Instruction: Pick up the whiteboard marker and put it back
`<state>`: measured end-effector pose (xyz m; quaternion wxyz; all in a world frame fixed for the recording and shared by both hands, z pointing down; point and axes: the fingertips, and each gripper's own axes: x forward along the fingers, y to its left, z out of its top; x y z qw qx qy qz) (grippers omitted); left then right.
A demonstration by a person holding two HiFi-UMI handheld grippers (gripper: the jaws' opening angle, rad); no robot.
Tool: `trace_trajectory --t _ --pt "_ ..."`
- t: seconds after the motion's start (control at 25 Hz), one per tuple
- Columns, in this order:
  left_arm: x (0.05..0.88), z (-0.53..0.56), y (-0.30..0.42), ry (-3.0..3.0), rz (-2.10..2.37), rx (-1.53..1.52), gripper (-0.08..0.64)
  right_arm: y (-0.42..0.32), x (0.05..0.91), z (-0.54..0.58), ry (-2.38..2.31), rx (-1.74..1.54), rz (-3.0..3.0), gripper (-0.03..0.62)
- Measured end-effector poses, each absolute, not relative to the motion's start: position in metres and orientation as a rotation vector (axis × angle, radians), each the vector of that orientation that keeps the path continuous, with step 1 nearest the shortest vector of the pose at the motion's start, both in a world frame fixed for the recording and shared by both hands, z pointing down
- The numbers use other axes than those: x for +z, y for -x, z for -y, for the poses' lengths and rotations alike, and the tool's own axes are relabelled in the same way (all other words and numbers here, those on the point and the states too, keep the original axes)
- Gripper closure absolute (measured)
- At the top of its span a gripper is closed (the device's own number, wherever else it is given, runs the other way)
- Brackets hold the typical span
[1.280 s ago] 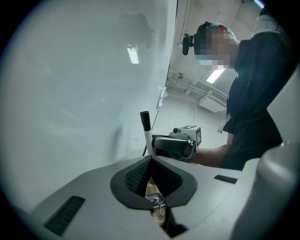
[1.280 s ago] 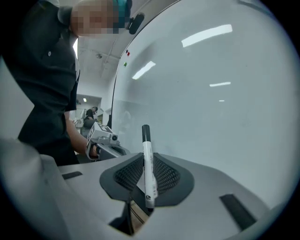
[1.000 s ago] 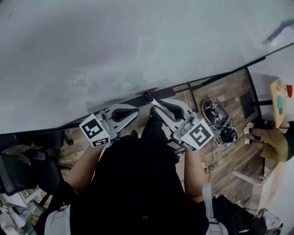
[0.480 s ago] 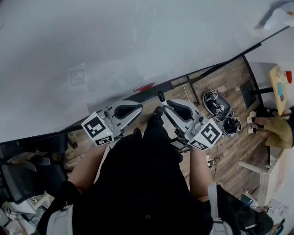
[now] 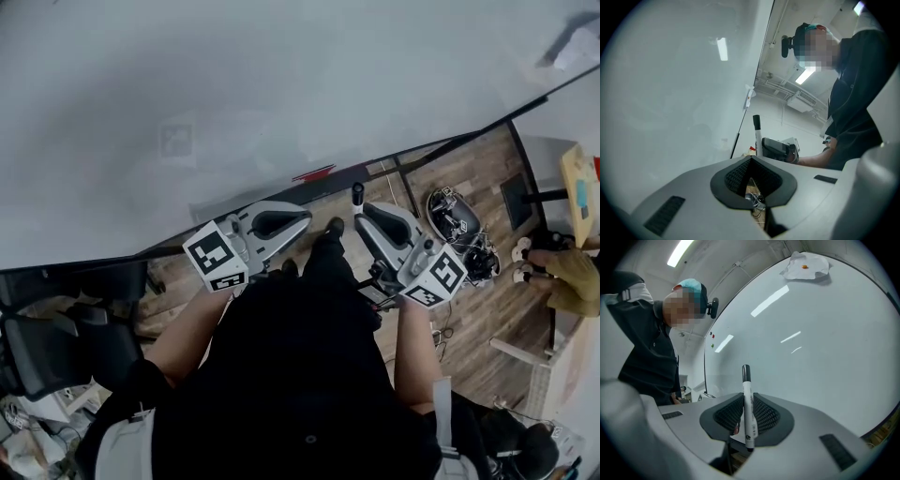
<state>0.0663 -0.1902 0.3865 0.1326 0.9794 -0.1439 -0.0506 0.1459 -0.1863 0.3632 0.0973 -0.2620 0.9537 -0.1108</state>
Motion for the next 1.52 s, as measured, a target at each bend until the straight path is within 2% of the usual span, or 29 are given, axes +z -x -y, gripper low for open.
trace_trajectory --t 0.72,1.52 --pt "0.392 0.182 -0.046 -2.814 0.472 -0.158 0.548 -0.153 0.358 0.185 0.622 -0.489 -2.606 0.520" --pt "0.401 0.176 -0.041 -2.758 0.580 -0.204 0.548 -0.147 0.355 0.190 0.620 -0.417 -2.747 0.520"
